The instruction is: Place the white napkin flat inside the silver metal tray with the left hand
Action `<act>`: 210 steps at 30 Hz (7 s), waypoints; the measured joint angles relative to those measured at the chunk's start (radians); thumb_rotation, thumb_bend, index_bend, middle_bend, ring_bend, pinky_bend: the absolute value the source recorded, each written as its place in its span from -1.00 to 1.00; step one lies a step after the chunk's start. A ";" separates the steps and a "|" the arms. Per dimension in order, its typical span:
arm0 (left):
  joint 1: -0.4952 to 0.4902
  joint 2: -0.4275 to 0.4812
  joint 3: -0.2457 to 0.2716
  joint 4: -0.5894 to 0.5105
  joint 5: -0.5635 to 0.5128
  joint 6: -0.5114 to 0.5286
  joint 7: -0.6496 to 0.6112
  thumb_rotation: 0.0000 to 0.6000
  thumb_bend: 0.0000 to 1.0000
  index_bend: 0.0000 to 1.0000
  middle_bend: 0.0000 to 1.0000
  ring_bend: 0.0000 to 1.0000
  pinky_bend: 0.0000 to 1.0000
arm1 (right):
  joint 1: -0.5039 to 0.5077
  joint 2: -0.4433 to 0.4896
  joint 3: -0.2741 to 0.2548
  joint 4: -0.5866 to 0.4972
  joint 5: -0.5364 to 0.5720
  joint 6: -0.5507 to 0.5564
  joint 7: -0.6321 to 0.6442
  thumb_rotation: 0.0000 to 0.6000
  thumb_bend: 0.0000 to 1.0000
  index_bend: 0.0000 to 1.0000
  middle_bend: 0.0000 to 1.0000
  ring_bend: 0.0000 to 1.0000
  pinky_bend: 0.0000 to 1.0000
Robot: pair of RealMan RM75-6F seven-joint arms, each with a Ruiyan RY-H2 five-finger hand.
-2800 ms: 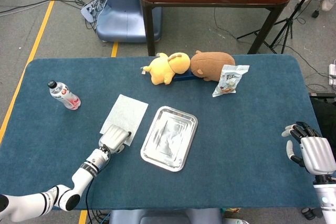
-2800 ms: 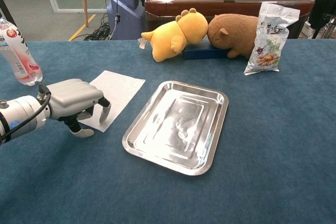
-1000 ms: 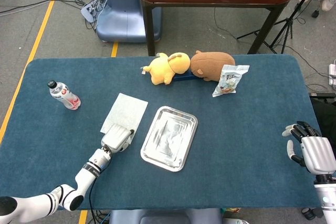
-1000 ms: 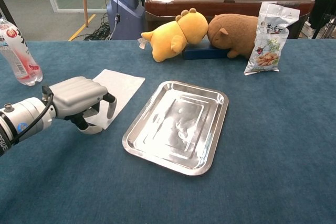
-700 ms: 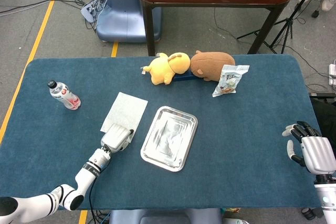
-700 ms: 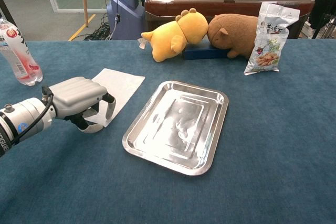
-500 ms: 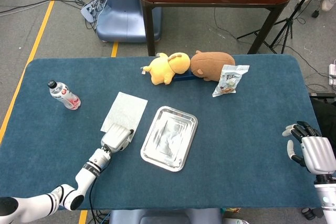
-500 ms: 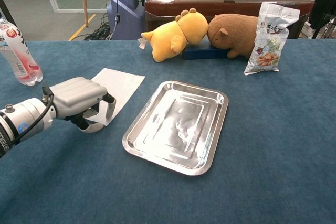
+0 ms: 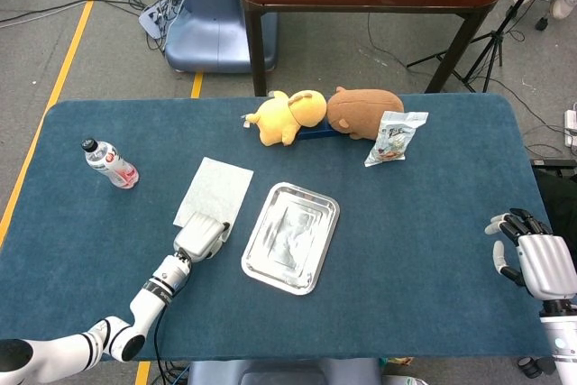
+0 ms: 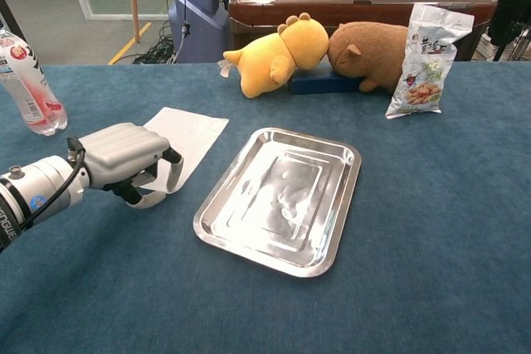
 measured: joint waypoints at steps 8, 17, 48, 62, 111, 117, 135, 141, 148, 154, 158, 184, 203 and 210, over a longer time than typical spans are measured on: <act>0.002 -0.002 -0.002 0.003 0.004 0.004 -0.008 1.00 -0.21 0.06 1.00 0.79 0.81 | 0.000 0.000 0.000 0.001 0.000 0.000 0.001 1.00 0.24 -0.15 -0.31 -0.65 -0.42; 0.002 -0.009 -0.001 0.008 0.005 -0.001 -0.007 1.00 -0.08 0.08 1.00 0.79 0.81 | -0.001 0.001 0.001 0.002 0.001 0.002 0.006 1.00 0.25 -0.15 -0.31 -0.65 -0.42; 0.013 0.056 -0.020 -0.115 0.035 0.051 -0.056 1.00 0.30 0.17 1.00 0.81 0.82 | -0.004 0.004 0.002 0.001 0.000 0.009 0.010 1.00 0.24 -0.15 -0.31 -0.65 -0.42; 0.035 0.134 -0.031 -0.362 -0.016 0.082 0.081 1.00 0.37 0.21 1.00 0.81 0.83 | -0.011 0.008 0.006 -0.002 0.001 0.023 0.017 1.00 0.24 -0.15 -0.31 -0.65 -0.42; 0.038 0.067 0.036 -0.565 0.054 0.116 0.180 1.00 0.43 0.24 1.00 0.84 0.85 | -0.039 0.055 0.027 -0.012 0.031 0.049 0.082 1.00 0.23 -0.15 -0.31 -0.65 -0.42; 0.045 0.052 0.051 -0.555 0.089 0.131 0.179 1.00 0.43 0.24 1.00 0.84 0.85 | -0.042 0.073 0.018 -0.011 0.011 0.048 0.109 1.00 0.22 -0.15 -0.31 -0.65 -0.42; 0.038 0.024 0.031 -0.538 0.043 0.088 0.187 1.00 0.43 0.24 1.00 0.84 0.85 | -0.053 0.094 0.020 -0.022 0.025 0.052 0.105 1.00 0.22 -0.15 -0.31 -0.65 -0.42; 0.029 0.016 0.020 -0.521 0.036 0.076 0.184 1.00 0.43 0.24 1.00 0.84 0.85 | -0.063 0.116 0.018 -0.030 0.026 0.060 0.121 1.00 0.22 -0.15 -0.31 -0.65 -0.42; 0.025 -0.007 0.003 -0.500 0.027 0.080 0.181 1.00 0.43 0.24 1.00 0.84 0.85 | -0.072 0.123 0.022 -0.029 0.031 0.070 0.140 1.00 0.22 -0.15 -0.31 -0.65 -0.42; 0.014 -0.031 -0.022 -0.485 0.001 0.077 0.194 1.00 0.43 0.24 1.00 0.84 0.85 | -0.070 0.124 0.022 -0.027 0.029 0.064 0.140 1.00 0.22 -0.15 -0.31 -0.65 -0.42; 0.006 -0.046 -0.036 -0.471 -0.021 0.072 0.201 1.00 0.43 0.24 1.00 0.84 0.85 | -0.071 0.123 0.022 -0.027 0.029 0.065 0.141 1.00 0.22 -0.15 -0.31 -0.65 -0.42; -0.029 -0.104 -0.041 -0.454 -0.057 0.050 0.223 1.00 0.43 0.24 1.00 0.84 0.85 | -0.066 0.123 0.026 -0.024 0.034 0.052 0.144 1.00 0.22 -0.15 -0.31 -0.65 -0.42; -0.047 -0.144 -0.046 -0.440 -0.077 0.050 0.232 1.00 0.43 0.24 1.00 0.84 0.85 | -0.064 0.121 0.027 -0.022 0.035 0.047 0.145 1.00 0.22 -0.15 -0.31 -0.65 -0.42; -0.053 -0.154 -0.041 -0.429 -0.077 0.047 0.247 1.00 0.43 0.24 1.00 0.84 0.85 | -0.063 0.121 0.025 -0.023 0.032 0.046 0.144 1.00 0.22 -0.15 -0.31 -0.65 -0.42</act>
